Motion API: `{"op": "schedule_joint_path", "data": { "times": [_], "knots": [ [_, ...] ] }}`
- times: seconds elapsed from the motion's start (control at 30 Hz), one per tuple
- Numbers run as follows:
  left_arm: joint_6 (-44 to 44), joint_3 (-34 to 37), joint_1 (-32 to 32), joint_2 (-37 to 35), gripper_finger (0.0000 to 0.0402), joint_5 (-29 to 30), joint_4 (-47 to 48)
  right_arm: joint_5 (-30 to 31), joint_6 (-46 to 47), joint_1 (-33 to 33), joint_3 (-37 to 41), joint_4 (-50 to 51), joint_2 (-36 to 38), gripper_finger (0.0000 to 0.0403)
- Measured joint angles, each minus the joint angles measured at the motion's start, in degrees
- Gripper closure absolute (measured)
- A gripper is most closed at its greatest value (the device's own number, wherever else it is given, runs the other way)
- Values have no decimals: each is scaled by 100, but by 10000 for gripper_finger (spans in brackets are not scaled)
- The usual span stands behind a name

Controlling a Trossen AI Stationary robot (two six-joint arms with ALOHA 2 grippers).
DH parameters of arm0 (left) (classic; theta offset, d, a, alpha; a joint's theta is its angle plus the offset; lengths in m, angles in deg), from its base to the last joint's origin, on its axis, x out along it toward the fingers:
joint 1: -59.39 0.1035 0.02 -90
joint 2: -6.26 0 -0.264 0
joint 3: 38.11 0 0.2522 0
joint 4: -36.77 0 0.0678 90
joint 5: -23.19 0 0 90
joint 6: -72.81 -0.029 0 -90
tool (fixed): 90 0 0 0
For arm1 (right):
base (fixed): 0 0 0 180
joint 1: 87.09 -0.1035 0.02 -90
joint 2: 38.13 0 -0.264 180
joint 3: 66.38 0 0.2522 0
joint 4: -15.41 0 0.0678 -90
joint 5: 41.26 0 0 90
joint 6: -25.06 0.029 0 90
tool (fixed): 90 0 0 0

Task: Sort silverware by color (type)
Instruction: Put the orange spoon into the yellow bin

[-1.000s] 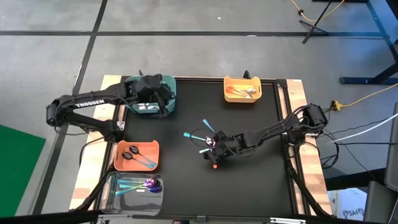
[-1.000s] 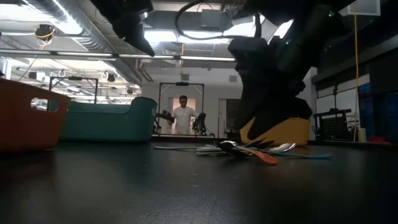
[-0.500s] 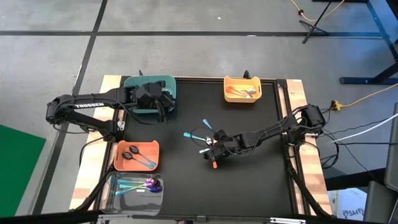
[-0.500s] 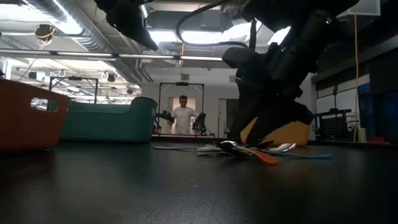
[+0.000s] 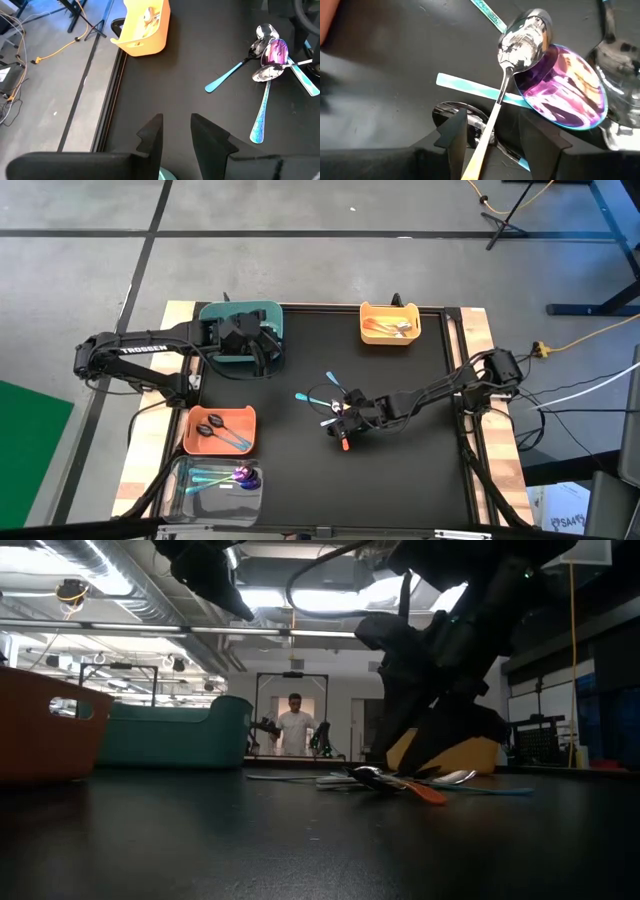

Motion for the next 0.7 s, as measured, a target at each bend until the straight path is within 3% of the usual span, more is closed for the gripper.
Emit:
{"op": "schedule_joint_path", "data": {
  "times": [0.37, 0.7],
  "knots": [
    [-2, 0, 2, 0, 308, 2, -2, 26, 278, 4, 0, -149, -246, 247],
    [-2, 0, 2, 0, 308, 0, 0, 155, 276, 3, 0, -136, -324, 320]
  ]
}}
